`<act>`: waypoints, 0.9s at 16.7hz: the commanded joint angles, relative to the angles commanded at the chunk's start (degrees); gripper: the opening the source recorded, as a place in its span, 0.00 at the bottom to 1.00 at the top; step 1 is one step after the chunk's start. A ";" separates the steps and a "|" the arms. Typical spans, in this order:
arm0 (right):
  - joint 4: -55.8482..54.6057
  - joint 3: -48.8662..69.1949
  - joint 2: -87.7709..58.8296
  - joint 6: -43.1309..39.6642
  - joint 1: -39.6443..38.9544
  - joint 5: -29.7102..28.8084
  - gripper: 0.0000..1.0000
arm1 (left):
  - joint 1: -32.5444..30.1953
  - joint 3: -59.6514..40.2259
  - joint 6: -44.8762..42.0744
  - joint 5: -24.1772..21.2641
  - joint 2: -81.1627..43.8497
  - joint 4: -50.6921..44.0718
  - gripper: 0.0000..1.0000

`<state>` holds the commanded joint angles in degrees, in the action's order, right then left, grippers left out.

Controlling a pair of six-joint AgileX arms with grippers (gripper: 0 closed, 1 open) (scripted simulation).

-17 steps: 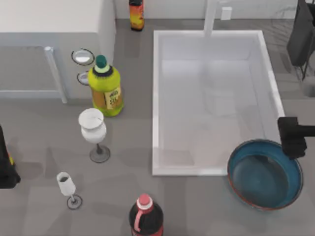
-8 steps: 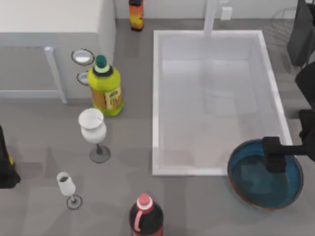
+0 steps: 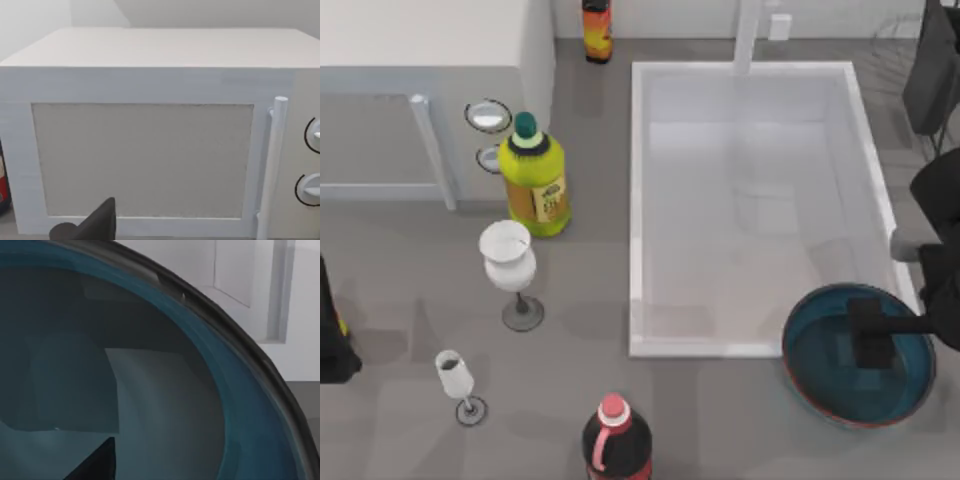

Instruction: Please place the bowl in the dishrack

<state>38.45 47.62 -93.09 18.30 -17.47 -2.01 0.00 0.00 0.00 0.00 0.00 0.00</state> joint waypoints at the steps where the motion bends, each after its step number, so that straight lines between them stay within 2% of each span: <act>1: 0.00 0.00 0.00 0.00 0.00 0.00 0.92 | 0.00 0.00 0.00 0.00 0.00 0.00 1.00; 13: 0.00 0.00 0.00 0.00 0.00 0.00 0.02 | 0.00 0.00 0.00 0.00 0.00 0.00 1.00; 15: 0.00 0.00 0.00 0.00 0.00 0.00 0.00 | 0.00 0.00 0.00 0.00 0.00 0.00 1.00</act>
<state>38.45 47.62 -93.09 18.30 -17.47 -2.01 0.00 0.00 0.00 0.00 0.00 0.00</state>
